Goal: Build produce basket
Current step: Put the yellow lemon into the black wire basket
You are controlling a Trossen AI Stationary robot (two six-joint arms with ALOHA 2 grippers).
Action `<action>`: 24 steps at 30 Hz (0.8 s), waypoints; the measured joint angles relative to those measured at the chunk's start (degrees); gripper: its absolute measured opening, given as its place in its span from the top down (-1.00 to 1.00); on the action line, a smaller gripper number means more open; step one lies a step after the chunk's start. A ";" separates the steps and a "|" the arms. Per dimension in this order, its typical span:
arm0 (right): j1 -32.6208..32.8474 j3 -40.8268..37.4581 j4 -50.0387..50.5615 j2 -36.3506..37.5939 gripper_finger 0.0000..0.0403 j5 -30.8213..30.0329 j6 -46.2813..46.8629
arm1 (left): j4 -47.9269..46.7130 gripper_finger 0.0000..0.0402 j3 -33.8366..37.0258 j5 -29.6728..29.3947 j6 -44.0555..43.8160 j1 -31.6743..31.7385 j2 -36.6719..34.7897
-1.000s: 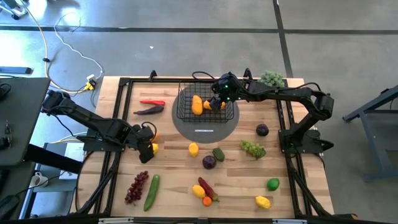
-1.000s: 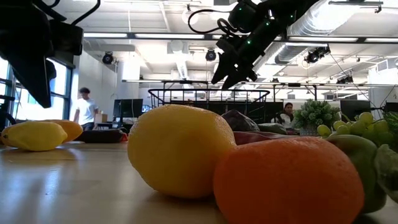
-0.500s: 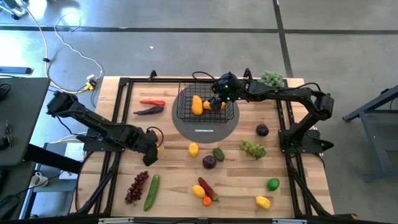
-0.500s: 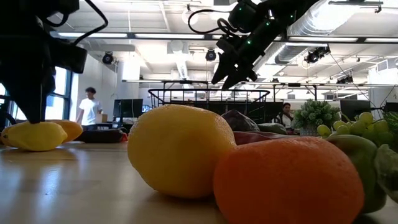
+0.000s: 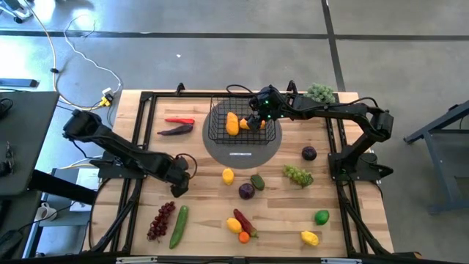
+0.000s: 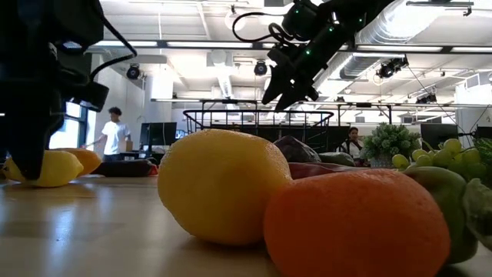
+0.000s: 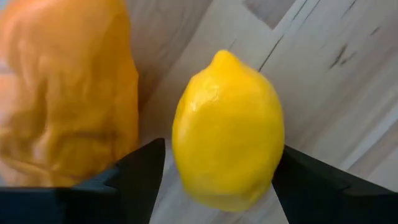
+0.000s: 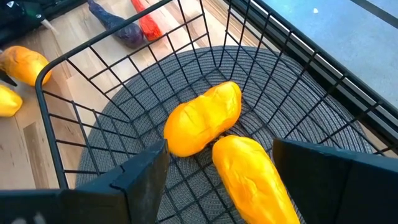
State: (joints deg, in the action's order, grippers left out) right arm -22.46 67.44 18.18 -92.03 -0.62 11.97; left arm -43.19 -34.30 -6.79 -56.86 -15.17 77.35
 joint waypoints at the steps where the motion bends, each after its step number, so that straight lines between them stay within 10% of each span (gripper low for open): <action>1: 0.00 0.00 0.05 0.00 -0.33 0.00 0.00 | 0.07 -0.25 0.00 0.17 0.02 -0.02 0.46; 10: 0.00 0.00 0.90 0.63 -0.33 -0.04 0.04 | 2.99 0.28 -0.01 0.23 1.02 -0.31 0.91; 24: 0.00 0.00 3.66 4.56 -0.33 -0.44 3.99 | 4.25 0.26 -4.30 -1.86 4.63 2.68 -5.21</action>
State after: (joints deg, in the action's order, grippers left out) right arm -22.46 67.44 21.84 -87.47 -1.06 15.95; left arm -38.94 -38.61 -8.64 -52.23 -12.49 72.14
